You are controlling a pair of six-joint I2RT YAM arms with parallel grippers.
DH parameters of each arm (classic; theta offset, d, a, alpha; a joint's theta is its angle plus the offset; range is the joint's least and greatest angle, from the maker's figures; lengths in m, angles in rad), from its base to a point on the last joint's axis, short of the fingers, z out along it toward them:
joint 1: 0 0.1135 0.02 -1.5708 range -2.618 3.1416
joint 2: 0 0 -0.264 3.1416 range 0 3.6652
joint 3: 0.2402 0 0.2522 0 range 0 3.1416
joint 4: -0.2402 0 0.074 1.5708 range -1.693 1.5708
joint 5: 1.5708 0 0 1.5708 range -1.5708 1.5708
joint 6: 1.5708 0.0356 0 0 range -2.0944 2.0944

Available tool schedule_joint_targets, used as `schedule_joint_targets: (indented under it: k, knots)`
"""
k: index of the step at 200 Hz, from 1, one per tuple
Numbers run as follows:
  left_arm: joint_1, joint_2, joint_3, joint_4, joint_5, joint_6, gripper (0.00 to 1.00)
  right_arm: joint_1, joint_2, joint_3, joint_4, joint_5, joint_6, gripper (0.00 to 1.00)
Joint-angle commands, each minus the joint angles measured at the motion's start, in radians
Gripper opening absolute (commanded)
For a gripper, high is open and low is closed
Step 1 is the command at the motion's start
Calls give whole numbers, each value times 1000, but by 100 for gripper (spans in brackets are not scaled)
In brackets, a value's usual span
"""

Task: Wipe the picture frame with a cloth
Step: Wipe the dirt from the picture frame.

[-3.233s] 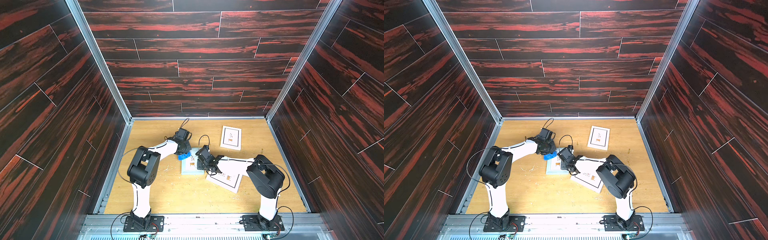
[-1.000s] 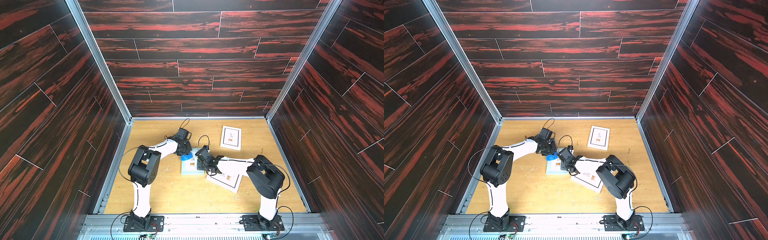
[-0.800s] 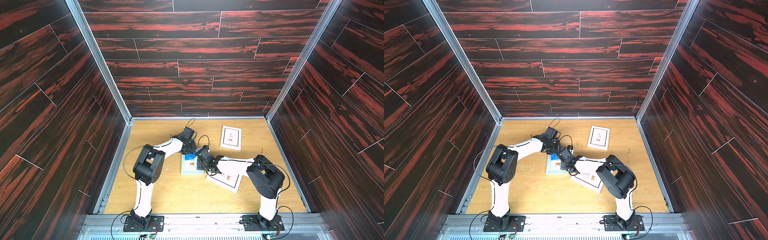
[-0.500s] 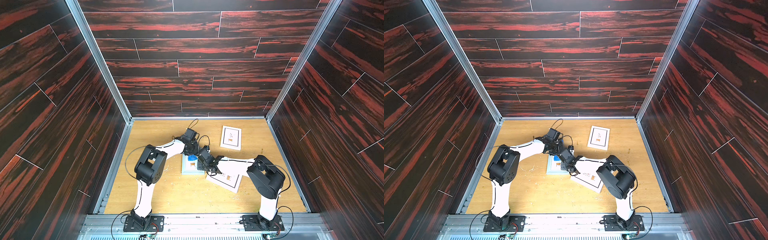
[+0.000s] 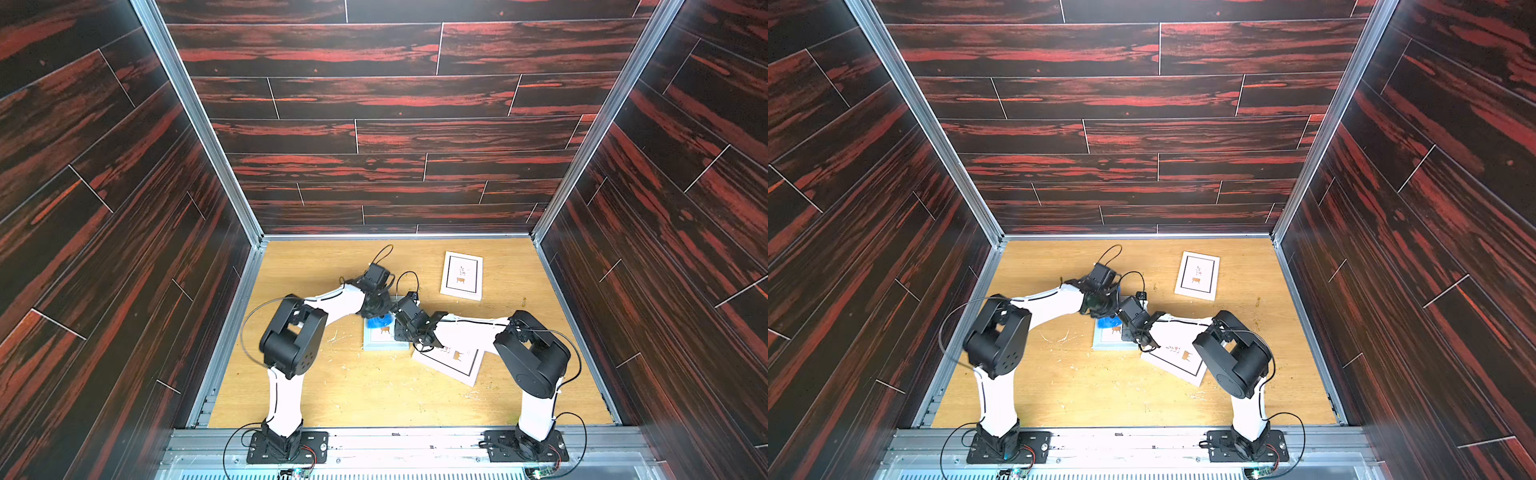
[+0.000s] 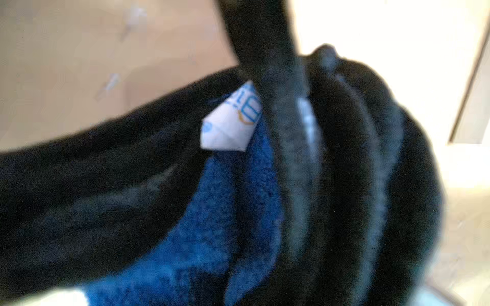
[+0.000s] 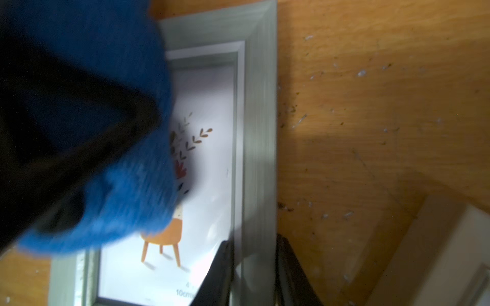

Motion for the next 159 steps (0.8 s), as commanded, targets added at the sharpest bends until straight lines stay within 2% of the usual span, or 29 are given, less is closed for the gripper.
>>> schedule_joint_targets:
  k: [1,16,39,63,78,105,124,140,159]
  knots:
    - [0,-70,-87,-96,-14,11,0,11,14,-12,-56,-21,-14,0]
    - [17,-63,-63,-81,-15,17,0,10,18,-5,-57,-26,-15,0]
    - [60,8,53,-79,3,42,0,10,10,3,-71,-20,-18,0]
    - [65,70,164,-150,-18,85,0,11,-4,-2,-78,-1,-23,0]
    - [43,23,106,-132,-20,72,0,10,-3,-5,-76,0,-18,0]
    - [-24,-113,-108,-74,3,6,0,11,5,-9,-57,-18,-14,0]
    - [-68,-175,-202,-70,8,-47,0,10,14,1,-64,-15,-23,0]
    - [-60,-211,-221,-59,6,-63,0,8,15,6,-68,-13,-28,0]
    - [6,-173,-154,-70,-13,-17,0,8,16,8,-66,-13,-24,0]
